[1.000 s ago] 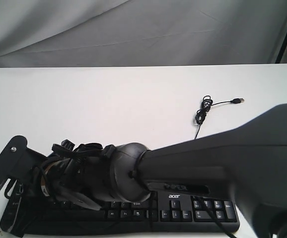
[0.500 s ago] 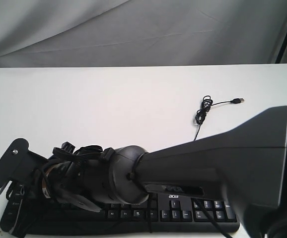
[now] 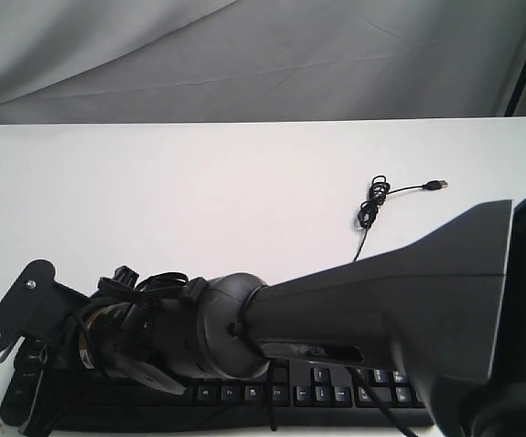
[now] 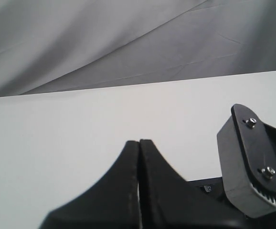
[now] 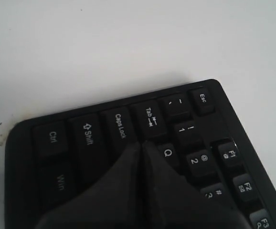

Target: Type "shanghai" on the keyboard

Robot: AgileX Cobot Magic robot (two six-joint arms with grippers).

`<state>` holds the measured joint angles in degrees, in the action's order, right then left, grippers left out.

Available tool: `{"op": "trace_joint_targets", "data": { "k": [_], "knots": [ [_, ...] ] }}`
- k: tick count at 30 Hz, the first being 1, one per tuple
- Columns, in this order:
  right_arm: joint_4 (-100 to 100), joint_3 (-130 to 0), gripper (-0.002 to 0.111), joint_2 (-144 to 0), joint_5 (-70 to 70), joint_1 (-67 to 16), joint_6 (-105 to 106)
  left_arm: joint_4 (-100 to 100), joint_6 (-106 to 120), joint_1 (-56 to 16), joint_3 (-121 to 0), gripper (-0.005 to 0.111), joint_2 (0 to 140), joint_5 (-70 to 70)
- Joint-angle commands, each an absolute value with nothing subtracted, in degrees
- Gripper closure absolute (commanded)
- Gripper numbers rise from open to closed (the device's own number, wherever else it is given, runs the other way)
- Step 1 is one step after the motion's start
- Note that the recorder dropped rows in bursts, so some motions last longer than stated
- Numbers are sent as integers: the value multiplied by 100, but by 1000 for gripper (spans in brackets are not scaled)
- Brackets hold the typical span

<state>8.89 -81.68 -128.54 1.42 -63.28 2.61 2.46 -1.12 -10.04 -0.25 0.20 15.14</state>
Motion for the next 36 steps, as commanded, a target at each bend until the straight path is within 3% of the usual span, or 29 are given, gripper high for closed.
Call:
{"op": "trace_joint_targets", "data": {
  "k": [1, 36],
  "knots": [
    [840, -8214, 108, -12841, 127, -6347, 278, 248, -128, -1024, 0, 107, 0, 1498],
    [780, -8214, 108, -12841, 290, -6347, 278, 248, -128, -1024, 0, 107, 0, 1498]
  ]
}}
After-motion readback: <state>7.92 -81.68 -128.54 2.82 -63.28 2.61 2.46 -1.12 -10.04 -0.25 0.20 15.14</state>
